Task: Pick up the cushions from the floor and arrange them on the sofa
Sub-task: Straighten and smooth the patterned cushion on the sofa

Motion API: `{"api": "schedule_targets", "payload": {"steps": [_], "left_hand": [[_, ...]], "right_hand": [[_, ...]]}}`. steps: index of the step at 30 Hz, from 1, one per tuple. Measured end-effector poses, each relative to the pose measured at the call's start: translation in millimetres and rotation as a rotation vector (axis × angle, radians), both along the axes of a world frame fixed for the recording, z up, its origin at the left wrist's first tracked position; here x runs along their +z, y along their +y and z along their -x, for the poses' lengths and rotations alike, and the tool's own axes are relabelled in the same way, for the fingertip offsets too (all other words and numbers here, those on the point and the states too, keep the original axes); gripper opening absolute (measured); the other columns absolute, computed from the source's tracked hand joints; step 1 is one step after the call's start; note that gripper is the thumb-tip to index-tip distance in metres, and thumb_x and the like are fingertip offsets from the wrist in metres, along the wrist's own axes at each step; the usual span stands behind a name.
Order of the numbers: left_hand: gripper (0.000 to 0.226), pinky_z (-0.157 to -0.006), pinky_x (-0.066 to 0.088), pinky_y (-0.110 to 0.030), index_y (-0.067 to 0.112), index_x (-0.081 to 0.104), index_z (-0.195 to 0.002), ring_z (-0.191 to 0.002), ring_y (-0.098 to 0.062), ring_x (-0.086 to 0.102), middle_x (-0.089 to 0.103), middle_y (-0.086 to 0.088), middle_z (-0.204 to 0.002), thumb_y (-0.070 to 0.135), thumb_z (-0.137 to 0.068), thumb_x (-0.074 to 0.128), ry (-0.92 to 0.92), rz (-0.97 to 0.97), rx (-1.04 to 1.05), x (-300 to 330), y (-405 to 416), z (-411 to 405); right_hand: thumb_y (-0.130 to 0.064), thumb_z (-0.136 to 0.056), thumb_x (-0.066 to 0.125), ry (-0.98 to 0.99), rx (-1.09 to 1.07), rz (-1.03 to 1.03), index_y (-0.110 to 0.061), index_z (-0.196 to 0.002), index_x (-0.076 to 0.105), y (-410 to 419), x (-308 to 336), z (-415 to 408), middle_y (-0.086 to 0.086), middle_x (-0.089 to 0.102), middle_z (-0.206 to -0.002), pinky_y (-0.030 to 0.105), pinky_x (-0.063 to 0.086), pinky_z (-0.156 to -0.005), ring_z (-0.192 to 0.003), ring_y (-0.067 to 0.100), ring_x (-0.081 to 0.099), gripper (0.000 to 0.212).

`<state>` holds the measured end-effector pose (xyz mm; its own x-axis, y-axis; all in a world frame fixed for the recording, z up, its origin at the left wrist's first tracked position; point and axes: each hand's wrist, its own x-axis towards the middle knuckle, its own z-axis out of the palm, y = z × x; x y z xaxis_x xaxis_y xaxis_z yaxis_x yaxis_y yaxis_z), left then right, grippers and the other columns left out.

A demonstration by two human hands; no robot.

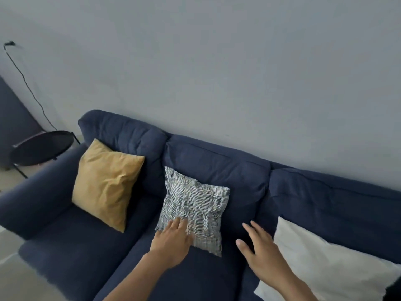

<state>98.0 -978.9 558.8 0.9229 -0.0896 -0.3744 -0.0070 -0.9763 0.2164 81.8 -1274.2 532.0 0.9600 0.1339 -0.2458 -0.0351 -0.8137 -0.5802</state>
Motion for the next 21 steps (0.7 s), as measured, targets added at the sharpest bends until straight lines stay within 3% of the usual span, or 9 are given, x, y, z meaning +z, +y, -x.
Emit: {"api": "schedule_targets", "payload": {"steps": [6,11,15,20,21], "left_hand": [[0.065,-0.126,0.034,-0.051,0.026,0.022,-0.169,-0.163,-0.024,0.026,0.024,0.002,-0.177,0.057,-0.112,0.029,0.002,0.031,-0.065,-29,69,-59],[0.065,-0.124,0.034,-0.050,0.032,0.022,-0.169,-0.160,-0.023,0.031,0.027,0.004,-0.176,0.060,-0.112,0.029,0.017,0.111,-0.090,-76,122,-114],[0.062,-0.118,0.041,-0.050,0.033,0.033,-0.166,-0.149,-0.025,0.047,0.041,0.005,-0.168,0.060,-0.111,0.033,0.013,0.177,-0.071,-117,160,-168],[0.057,-0.111,0.048,-0.046,0.014,0.056,-0.150,-0.136,-0.035,0.059,0.062,-0.013,-0.147,0.054,-0.110,0.047,-0.039,0.354,0.064,-166,184,-242],[0.055,-0.107,0.049,-0.045,0.012,0.059,-0.144,-0.130,-0.036,0.062,0.066,-0.014,-0.140,0.053,-0.110,0.049,-0.077,0.408,0.096,-175,185,-255]], "right_hand": [[-0.070,-0.106,0.039,0.051,-0.084,0.014,-0.042,-0.170,0.026,72,-30,-36,-0.016,0.013,-0.181,0.047,0.028,-0.128,-0.166,0.012,0.015,0.071],[-0.072,-0.103,0.045,0.071,-0.235,-0.113,-0.040,-0.166,0.036,113,-67,-72,-0.016,0.028,-0.175,0.038,0.031,-0.129,-0.161,0.008,0.026,0.072],[-0.059,-0.105,0.057,0.032,-0.449,-0.227,-0.029,-0.160,0.049,127,-98,-116,-0.005,0.053,-0.161,0.033,0.044,-0.114,-0.140,0.008,0.052,0.063],[-0.048,-0.103,0.069,0.016,-0.766,-0.384,-0.013,-0.159,0.048,114,-138,-174,0.008,0.068,-0.146,0.045,0.056,-0.103,-0.131,0.028,0.066,0.069],[-0.047,-0.102,0.071,0.000,-0.804,-0.420,-0.014,-0.157,0.049,111,-143,-182,0.006,0.071,-0.141,0.048,0.061,-0.093,-0.124,0.027,0.070,0.068]]}}
